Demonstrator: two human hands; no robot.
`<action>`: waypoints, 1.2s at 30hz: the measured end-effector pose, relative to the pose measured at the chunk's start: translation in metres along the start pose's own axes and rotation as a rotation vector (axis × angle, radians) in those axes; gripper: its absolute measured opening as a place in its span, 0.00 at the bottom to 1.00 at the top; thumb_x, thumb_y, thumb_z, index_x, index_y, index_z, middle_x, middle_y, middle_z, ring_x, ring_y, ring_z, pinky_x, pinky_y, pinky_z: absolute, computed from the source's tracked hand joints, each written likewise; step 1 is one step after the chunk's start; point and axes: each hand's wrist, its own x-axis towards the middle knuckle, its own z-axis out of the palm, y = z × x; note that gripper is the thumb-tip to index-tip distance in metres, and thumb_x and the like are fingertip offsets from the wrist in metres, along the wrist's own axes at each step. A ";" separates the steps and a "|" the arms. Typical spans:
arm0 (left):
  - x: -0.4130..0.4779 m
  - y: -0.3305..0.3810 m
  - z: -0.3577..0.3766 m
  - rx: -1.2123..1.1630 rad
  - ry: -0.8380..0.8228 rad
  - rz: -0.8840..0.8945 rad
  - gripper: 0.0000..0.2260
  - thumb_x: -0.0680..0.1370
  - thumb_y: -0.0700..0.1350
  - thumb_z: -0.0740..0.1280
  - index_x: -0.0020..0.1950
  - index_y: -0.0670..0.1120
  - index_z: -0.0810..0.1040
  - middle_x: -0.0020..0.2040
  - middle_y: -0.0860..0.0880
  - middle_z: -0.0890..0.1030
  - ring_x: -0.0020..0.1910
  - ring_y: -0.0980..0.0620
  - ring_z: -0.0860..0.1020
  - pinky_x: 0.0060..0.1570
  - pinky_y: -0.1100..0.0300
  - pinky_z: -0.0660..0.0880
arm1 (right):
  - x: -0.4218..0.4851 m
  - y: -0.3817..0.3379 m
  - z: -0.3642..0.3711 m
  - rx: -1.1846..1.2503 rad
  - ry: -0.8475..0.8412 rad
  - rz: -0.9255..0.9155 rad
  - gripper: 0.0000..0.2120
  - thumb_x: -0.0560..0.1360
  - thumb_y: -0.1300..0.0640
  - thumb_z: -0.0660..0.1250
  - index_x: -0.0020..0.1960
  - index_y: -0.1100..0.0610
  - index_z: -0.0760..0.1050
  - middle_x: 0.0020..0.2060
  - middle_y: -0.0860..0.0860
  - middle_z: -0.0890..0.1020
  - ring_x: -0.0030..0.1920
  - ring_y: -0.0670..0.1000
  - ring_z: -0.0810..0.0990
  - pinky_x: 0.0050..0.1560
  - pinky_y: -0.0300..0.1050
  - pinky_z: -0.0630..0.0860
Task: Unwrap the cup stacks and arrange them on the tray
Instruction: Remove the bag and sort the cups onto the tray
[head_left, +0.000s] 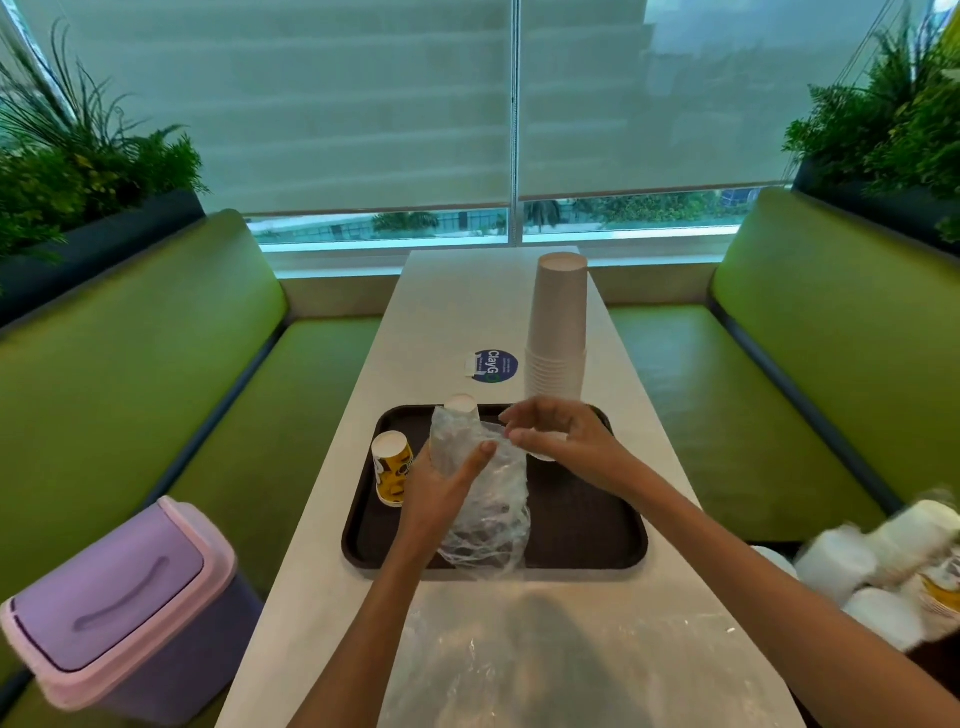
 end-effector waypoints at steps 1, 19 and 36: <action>-0.001 0.001 -0.001 0.000 -0.014 0.000 0.33 0.65 0.64 0.71 0.63 0.47 0.75 0.56 0.51 0.81 0.56 0.54 0.79 0.54 0.60 0.75 | -0.005 0.000 0.001 0.013 -0.026 0.010 0.08 0.73 0.61 0.72 0.51 0.55 0.79 0.46 0.54 0.84 0.47 0.50 0.82 0.53 0.41 0.78; -0.035 -0.010 -0.003 -0.140 0.007 -0.204 0.31 0.71 0.62 0.64 0.68 0.45 0.68 0.61 0.47 0.77 0.57 0.51 0.78 0.52 0.60 0.77 | -0.026 0.021 0.016 0.099 0.421 0.064 0.08 0.74 0.63 0.70 0.37 0.57 0.77 0.32 0.48 0.80 0.33 0.40 0.76 0.39 0.33 0.73; -0.039 -0.023 -0.017 -0.178 0.093 -0.096 0.04 0.75 0.41 0.69 0.49 0.45 0.79 0.49 0.44 0.82 0.51 0.44 0.81 0.48 0.51 0.79 | -0.053 0.008 -0.003 0.137 0.343 0.190 0.23 0.75 0.35 0.59 0.56 0.53 0.70 0.47 0.51 0.79 0.44 0.46 0.80 0.44 0.35 0.76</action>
